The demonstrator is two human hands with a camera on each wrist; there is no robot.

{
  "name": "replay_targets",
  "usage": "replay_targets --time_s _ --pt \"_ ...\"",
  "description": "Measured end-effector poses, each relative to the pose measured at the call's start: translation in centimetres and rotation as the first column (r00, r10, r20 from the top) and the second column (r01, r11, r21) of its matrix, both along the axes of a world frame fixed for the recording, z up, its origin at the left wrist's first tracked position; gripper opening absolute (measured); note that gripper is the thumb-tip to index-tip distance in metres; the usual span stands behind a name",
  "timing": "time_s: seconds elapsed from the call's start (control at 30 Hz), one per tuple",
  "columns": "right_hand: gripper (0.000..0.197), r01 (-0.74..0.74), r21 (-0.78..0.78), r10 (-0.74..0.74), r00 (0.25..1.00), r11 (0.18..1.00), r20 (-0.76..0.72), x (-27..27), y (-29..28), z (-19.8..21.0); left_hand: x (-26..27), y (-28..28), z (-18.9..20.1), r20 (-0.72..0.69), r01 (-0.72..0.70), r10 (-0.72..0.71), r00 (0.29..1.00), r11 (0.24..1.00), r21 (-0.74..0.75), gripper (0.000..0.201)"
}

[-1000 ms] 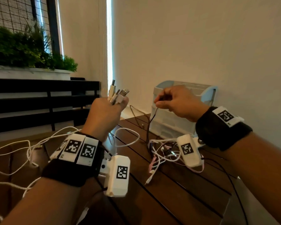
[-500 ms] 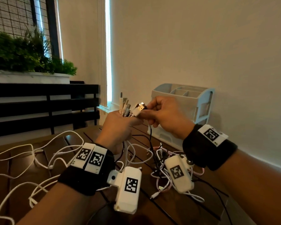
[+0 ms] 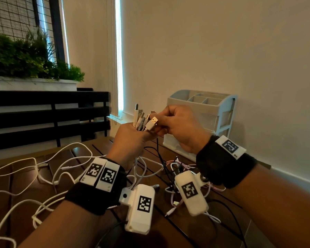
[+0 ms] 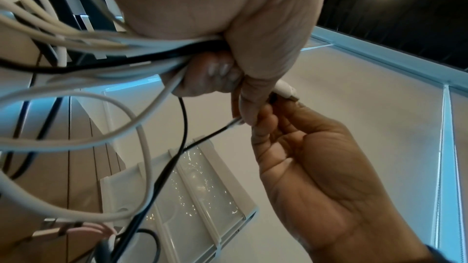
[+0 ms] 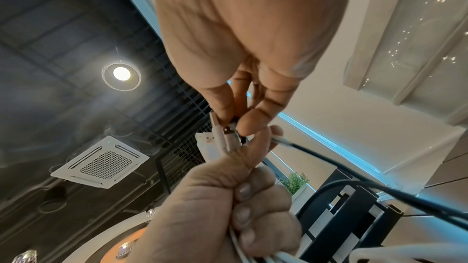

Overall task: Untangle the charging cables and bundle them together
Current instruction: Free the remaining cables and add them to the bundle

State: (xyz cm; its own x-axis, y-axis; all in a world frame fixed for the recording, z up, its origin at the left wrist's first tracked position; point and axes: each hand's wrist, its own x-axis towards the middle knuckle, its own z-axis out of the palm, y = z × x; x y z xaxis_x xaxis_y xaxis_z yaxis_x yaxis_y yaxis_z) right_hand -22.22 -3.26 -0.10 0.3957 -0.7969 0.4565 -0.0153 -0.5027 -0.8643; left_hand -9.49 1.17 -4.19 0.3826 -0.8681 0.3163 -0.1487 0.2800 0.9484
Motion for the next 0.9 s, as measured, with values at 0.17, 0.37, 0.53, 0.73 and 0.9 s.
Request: replay_targets --time_s 0.17,0.37,0.53,0.73,0.9 --pt "0.019 -0.098 0.159 0.115 0.988 0.982 -0.102 -1.0 -0.1 -0.6 0.5 0.3 0.5 -0.051 0.053 -0.055 0.997 0.998 -0.036 0.011" --pt "0.017 -0.245 0.198 0.309 0.844 0.949 -0.439 -1.2 -0.4 -2.8 0.2 0.4 0.6 -0.049 0.106 -0.108 0.993 0.994 -0.039 0.021" --pt "0.013 -0.032 -0.497 -0.352 0.667 0.867 -0.657 -1.6 -2.2 -2.2 0.9 -0.2 0.4 -0.042 0.060 -0.061 0.997 0.998 -0.024 0.024" --pt "0.011 -0.182 -0.632 -0.473 0.519 0.753 -0.712 -2.1 -3.2 -3.5 2.3 0.2 1.8 -0.119 0.004 -0.020 0.993 0.991 -0.130 0.026" --pt "0.004 0.028 -0.665 -0.599 0.466 0.746 -0.652 -2.9 -4.9 -4.2 3.7 0.7 2.2 -0.090 -0.028 0.020 0.996 0.996 -0.088 0.026"
